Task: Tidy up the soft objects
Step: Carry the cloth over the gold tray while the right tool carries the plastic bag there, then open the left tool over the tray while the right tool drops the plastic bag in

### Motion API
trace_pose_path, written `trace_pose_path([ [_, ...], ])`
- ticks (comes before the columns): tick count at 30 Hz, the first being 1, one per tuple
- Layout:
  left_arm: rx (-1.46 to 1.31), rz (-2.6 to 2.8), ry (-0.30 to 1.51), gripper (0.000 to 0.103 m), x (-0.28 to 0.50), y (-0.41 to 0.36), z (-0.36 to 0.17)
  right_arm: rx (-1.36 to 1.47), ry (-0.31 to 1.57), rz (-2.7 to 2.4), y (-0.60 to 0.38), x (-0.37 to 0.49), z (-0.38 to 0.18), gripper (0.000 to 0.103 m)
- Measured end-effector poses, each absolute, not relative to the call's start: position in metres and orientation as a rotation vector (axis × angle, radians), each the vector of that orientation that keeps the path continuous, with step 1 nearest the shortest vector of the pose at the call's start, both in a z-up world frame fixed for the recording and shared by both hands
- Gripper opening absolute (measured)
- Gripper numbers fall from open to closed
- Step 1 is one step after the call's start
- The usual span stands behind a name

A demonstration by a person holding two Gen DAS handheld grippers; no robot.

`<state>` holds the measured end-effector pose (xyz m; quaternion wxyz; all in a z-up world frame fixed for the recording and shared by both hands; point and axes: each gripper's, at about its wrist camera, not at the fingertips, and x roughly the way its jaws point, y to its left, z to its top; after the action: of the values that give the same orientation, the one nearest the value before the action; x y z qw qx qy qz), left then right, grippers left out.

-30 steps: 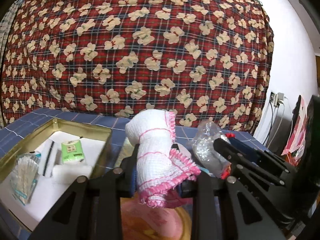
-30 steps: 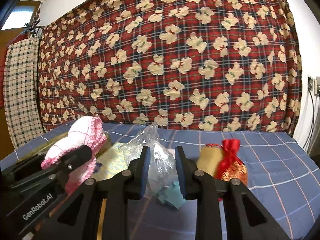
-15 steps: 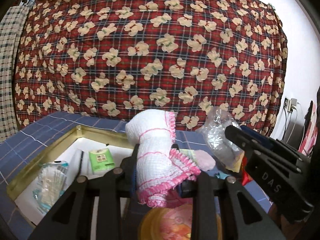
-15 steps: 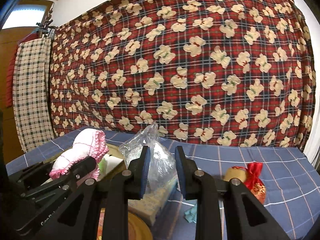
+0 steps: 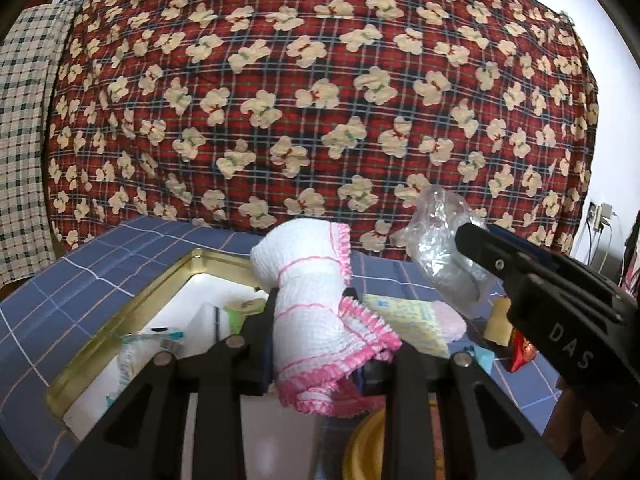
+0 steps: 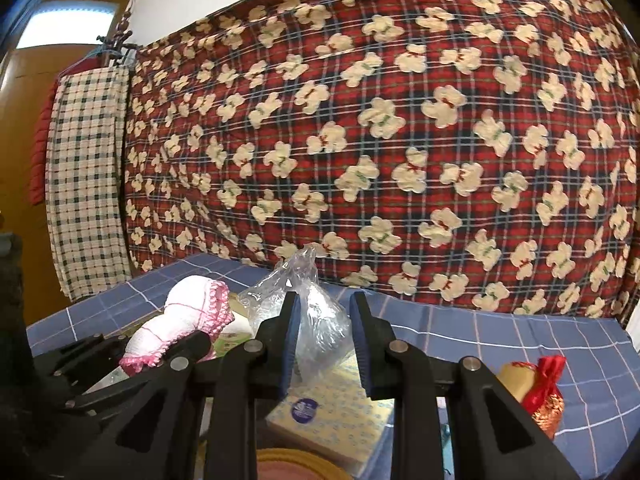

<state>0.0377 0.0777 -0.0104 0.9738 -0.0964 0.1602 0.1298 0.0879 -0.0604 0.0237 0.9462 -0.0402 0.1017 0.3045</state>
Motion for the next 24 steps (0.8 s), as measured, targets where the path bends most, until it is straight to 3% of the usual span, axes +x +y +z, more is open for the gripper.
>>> trace_pose_path([
  [24,-0.248,0.415,0.401,0.027,0.022,0.167,-0.015,-0.165,0.428,0.731,0.025,0.098,0.004,0.028],
])
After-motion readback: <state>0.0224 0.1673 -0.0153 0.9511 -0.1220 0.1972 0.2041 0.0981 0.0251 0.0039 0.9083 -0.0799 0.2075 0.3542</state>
